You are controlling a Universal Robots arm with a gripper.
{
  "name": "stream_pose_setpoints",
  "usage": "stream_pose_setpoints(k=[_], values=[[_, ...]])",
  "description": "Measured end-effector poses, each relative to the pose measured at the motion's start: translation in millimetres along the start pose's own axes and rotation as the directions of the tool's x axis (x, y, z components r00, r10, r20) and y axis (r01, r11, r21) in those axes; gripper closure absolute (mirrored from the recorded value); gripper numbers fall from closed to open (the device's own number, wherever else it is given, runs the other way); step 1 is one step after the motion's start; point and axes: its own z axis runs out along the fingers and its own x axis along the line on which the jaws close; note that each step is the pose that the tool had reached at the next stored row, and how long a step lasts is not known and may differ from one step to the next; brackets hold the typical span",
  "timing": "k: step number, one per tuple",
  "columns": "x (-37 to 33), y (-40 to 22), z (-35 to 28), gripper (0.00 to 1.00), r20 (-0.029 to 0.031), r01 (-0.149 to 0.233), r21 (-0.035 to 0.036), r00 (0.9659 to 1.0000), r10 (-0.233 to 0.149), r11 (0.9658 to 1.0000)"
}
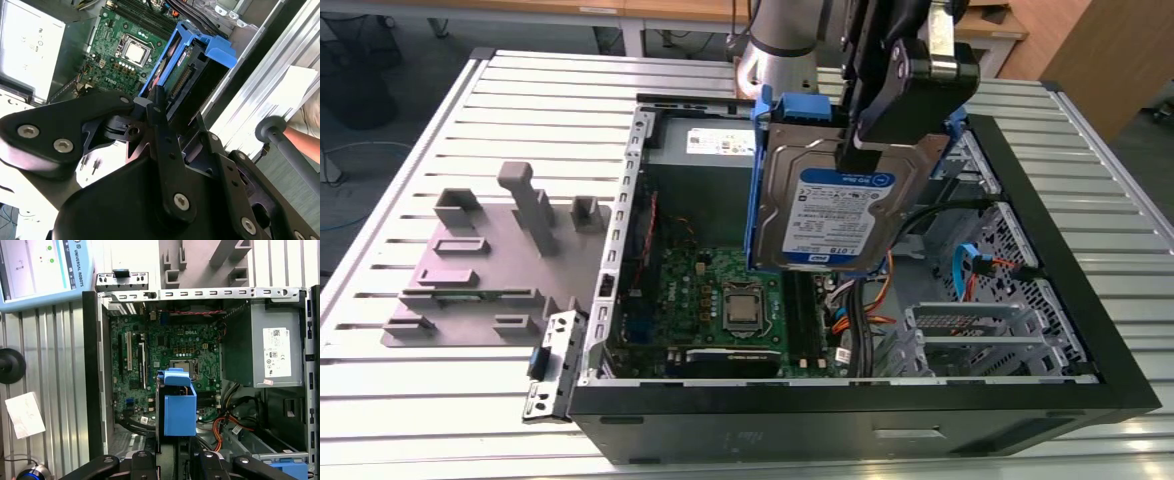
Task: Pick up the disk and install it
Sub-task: 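Pick up the disk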
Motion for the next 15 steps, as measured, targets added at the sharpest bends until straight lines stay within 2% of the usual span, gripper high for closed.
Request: stream_pose_setpoints(k=[5, 15], values=[[2.2, -0.2, 0.0, 0.65, 0.0, 0.0, 0.0, 1.0, 0.0, 1.0], [14.0, -1.0, 0.5, 0.65, 0.0, 0.0, 0.0, 1.0, 0.0, 1.0]])
